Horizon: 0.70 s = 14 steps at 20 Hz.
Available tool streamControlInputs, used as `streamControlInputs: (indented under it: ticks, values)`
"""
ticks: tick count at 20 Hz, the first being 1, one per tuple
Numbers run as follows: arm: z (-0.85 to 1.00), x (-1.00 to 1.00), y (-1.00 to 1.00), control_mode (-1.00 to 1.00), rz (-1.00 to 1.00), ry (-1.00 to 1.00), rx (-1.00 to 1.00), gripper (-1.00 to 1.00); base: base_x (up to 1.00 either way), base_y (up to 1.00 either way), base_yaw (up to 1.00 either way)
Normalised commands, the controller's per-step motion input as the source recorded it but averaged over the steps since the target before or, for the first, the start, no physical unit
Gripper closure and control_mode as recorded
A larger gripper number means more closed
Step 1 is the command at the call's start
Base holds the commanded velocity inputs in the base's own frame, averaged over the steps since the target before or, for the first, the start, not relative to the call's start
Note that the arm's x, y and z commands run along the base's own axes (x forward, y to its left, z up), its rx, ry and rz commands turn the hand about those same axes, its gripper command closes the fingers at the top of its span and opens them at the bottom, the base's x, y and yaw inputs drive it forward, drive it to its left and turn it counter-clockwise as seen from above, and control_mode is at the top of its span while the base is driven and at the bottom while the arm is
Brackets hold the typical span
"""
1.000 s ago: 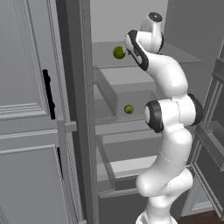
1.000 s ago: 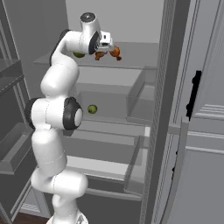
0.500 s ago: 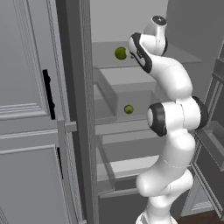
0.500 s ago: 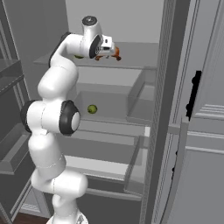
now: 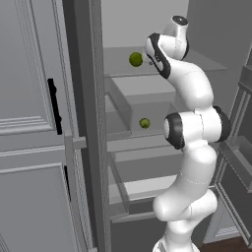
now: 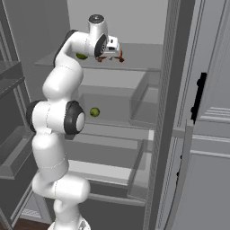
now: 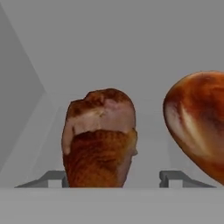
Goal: Place one lime and one chicken drumstick in each tupperware on the nearby counter, to pack two identical lunches.
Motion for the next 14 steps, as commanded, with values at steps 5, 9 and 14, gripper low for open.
streamControlInputs:
  ticks: [5, 9, 14]
  values:
    - [-0.23, 0.17, 0.17, -1.0, -0.01, -0.04, -0.02, 1.0, 0.0, 0.0, 0.0]
    - [-0.44, -0.55, 0.1, -1.0, 0.0, 0.0, -0.01, 1.0, 0.0, 0.0, 0.0]
    - [-0.34, -1.0, 0.01, -1.0, 0.0, 0.0, 0.0, 1.0, 0.0, 0.0, 0.0]
